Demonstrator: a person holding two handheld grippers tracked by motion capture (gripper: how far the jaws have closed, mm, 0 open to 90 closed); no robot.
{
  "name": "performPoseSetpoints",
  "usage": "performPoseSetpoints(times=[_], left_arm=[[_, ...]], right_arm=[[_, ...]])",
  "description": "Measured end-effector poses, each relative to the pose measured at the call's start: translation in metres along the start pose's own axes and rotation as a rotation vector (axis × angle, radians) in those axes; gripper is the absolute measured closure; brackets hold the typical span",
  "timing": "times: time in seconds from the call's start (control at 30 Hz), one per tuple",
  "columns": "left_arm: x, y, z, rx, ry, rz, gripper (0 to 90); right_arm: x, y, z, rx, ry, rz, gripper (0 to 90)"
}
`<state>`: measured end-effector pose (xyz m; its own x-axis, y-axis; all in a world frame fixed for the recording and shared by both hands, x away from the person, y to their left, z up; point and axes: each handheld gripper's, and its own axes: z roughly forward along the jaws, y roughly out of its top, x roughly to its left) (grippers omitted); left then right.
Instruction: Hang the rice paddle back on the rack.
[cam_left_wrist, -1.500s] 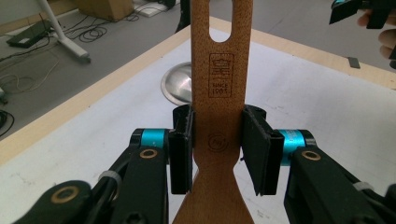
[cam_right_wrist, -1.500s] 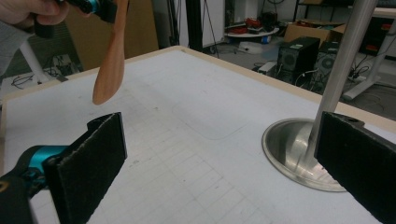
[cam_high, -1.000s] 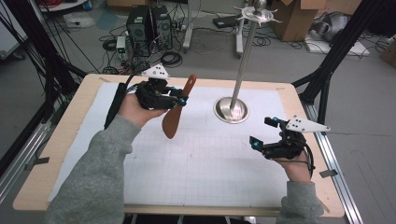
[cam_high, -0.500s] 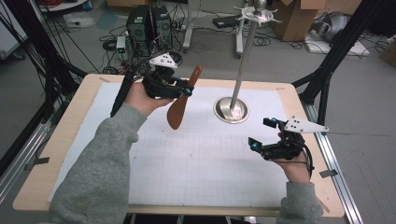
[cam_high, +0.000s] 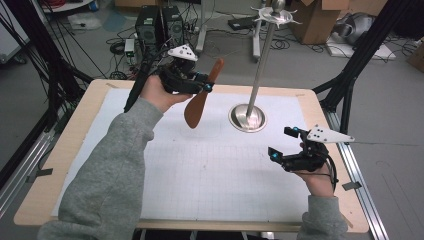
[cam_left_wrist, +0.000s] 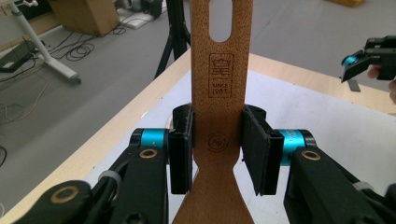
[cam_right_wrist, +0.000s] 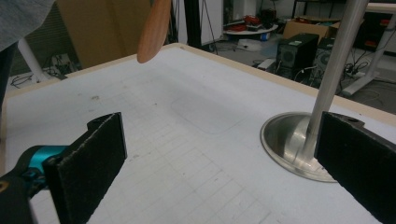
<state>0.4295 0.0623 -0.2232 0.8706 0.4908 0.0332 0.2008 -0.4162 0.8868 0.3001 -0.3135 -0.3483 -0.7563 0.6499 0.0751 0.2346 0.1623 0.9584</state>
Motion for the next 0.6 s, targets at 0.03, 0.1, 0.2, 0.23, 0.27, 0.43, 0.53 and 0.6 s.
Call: performPoseSetpoints(times=[0.03, 0.1, 0.2, 0.23, 0.27, 0.43, 0.53, 0.6], left_arm=[[0.000, 0.002, 0.001, -0.007, -0.003, -0.002, 65.0], [0.002, 0.006, 0.003, -0.005, -0.007, -0.001, 65.0], [0.003, 0.011, 0.007, -0.001, -0.008, 0.005, 65.0], [0.003, 0.012, 0.009, 0.000, -0.007, 0.015, 65.0], [0.005, 0.013, 0.009, 0.004, -0.006, 0.024, 65.0], [0.010, 0.020, 0.012, 0.000, -0.003, 0.011, 65.0], [0.012, 0.026, 0.014, -0.004, -0.005, 0.013, 65.0], [0.015, 0.030, 0.015, -0.005, 0.010, 0.009, 65.0]], right_arm=[[0.000, 0.000, -0.001, 0.000, -0.002, 0.006, 1.0], [-0.001, 0.000, -0.002, -0.003, -0.004, 0.004, 1.0], [-0.001, -0.001, -0.004, -0.005, -0.009, 0.008, 1.0], [-0.002, -0.001, -0.005, -0.007, -0.010, 0.007, 1.0], [-0.002, -0.001, -0.005, -0.008, -0.013, 0.006, 1.0], [-0.003, -0.003, -0.009, -0.007, -0.016, 0.013, 1.0], [-0.005, -0.004, -0.010, -0.005, -0.021, 0.020, 1.0], [-0.007, -0.005, -0.011, -0.009, -0.022, 0.023, 1.0]])
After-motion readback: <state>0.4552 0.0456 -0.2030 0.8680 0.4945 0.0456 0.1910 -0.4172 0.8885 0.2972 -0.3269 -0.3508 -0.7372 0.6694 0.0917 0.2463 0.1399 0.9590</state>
